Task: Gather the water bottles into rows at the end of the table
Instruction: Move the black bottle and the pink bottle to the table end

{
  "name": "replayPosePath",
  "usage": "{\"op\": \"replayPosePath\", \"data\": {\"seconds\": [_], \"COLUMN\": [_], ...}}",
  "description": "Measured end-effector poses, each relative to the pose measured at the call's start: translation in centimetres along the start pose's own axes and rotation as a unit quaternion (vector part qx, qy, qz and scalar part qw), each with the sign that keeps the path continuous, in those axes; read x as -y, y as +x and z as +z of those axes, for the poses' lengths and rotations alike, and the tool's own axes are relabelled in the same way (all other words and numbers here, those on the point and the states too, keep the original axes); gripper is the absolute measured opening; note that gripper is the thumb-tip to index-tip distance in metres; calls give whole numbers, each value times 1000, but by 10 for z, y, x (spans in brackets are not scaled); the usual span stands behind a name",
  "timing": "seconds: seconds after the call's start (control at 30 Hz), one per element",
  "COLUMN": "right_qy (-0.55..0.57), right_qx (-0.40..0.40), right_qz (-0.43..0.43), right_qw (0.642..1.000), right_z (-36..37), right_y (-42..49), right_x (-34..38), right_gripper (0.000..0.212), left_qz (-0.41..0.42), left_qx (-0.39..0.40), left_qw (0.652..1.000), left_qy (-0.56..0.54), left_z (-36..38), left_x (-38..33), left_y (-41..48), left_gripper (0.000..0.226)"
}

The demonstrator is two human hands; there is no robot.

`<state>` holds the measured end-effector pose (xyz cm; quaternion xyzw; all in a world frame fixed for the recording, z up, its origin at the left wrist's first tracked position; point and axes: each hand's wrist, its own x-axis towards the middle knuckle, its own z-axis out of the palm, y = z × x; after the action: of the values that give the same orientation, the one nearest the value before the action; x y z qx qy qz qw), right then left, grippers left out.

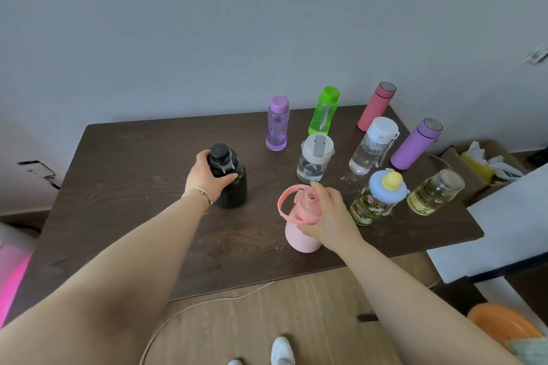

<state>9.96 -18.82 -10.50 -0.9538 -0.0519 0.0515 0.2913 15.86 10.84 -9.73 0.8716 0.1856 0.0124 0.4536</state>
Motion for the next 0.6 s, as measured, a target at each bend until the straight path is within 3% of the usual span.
{"op": "replayPosePath", "data": {"seconds": [0.33,0.6], "right_qy": [19,34], "right_qx": [21,35], "right_qz": [-16,-56], "right_qw": [999,997], "right_z": [-1,0], "right_y": [24,67], "right_x": [3,34], "right_gripper": [101,104], "left_qz": [14,-17], "left_qx": [-18,-99], "left_qw": [1000,995], "left_qy": [2,-17], "left_z": [0,-11], "left_x": [-1,9], "left_y": [0,-10], "left_gripper": [85,80]}}
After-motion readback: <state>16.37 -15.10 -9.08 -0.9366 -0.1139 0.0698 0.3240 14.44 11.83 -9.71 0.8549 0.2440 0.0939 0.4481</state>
